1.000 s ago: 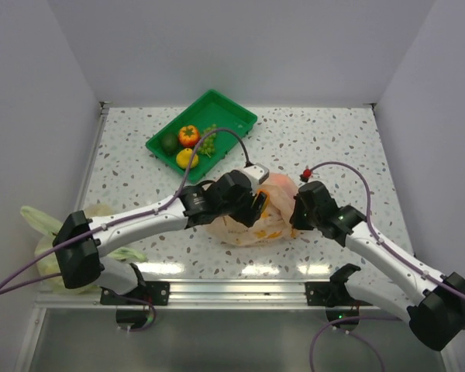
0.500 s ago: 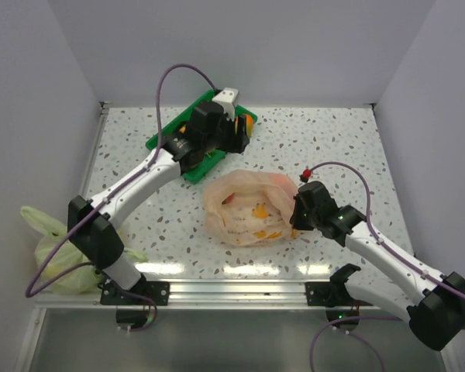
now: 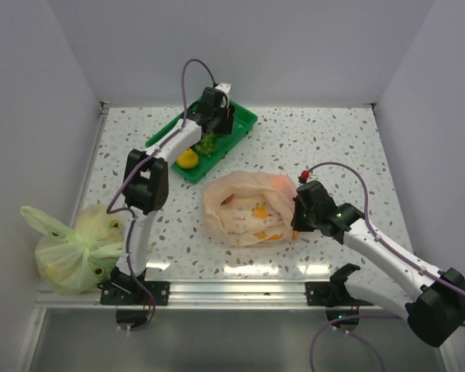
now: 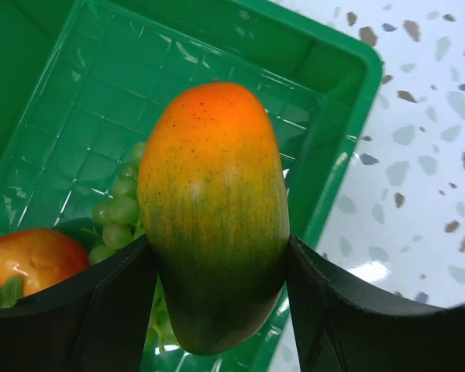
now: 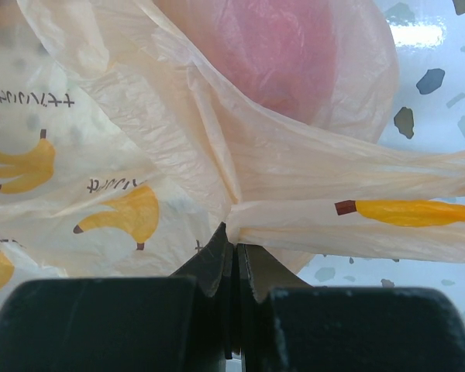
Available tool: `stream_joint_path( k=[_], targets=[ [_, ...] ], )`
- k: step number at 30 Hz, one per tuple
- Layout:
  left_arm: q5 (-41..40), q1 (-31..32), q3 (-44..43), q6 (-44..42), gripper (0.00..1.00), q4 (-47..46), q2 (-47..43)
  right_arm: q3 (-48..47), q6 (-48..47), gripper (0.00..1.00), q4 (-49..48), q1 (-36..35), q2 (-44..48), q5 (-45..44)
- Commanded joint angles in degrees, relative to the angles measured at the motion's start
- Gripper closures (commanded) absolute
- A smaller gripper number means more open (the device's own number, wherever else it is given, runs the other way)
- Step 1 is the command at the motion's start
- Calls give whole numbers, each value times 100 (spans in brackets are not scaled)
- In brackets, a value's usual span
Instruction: Untie the knot of the plastic bag and take out the fruit
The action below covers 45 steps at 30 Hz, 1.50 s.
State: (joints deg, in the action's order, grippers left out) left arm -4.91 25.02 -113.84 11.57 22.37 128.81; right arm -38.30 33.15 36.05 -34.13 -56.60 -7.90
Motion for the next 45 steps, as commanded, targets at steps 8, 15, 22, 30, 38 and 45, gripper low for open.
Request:
stream_joint_path(
  k=[8, 15, 22, 30, 38, 45],
  targets=[
    [34, -199, -385, -331, 0, -242, 146, -300, -195, 100, 95, -32, -97, 52],
    [34, -164, 1168, 11, 0, -418, -1374, -353, -230, 100, 16, -32, -115, 17],
    [-492, 459, 2629, 346, 2, -75, -3124, -406, -309, 100, -63, -32, -132, -54],
    [-1020, 1960, 3711, 618, 3, 803, -4478, -494, -353, 100, -230, -32, -194, -89],
    [-1926, 3518, 3685, 1075, 13, 1524, -4349, -353, -291, 100, -371, -32, -176, -71],
    [-2120, 3572, 3694, 970, 32, 1516, -3514, -301, -265, 100, -327, -32, -53, -62]
  ],
)
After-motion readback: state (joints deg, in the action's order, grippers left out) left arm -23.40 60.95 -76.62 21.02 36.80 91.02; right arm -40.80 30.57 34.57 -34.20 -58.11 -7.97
